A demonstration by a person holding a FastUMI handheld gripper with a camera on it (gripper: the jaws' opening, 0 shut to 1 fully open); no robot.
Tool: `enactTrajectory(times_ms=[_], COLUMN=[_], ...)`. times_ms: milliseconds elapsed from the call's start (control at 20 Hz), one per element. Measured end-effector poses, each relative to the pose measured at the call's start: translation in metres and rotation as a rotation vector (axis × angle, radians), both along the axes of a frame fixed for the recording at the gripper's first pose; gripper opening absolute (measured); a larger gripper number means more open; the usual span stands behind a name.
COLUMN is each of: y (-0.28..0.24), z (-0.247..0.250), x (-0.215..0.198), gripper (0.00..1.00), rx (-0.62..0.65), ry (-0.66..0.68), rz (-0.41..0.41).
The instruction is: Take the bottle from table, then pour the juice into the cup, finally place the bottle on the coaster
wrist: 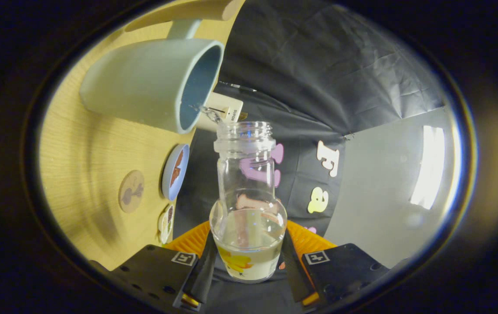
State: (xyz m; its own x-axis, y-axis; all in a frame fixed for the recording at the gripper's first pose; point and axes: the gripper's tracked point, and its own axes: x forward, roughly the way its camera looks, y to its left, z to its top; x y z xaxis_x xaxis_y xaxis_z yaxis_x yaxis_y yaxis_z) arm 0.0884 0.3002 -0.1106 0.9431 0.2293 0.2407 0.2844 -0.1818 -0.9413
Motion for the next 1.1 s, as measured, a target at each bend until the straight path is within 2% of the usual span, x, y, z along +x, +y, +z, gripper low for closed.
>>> enactTrajectory(times_ms=[1100], y=[0.018], z=[0.019], x=[-0.002], gripper=[0.74], rx=[-0.129], ry=[-0.110], rz=[0.066])
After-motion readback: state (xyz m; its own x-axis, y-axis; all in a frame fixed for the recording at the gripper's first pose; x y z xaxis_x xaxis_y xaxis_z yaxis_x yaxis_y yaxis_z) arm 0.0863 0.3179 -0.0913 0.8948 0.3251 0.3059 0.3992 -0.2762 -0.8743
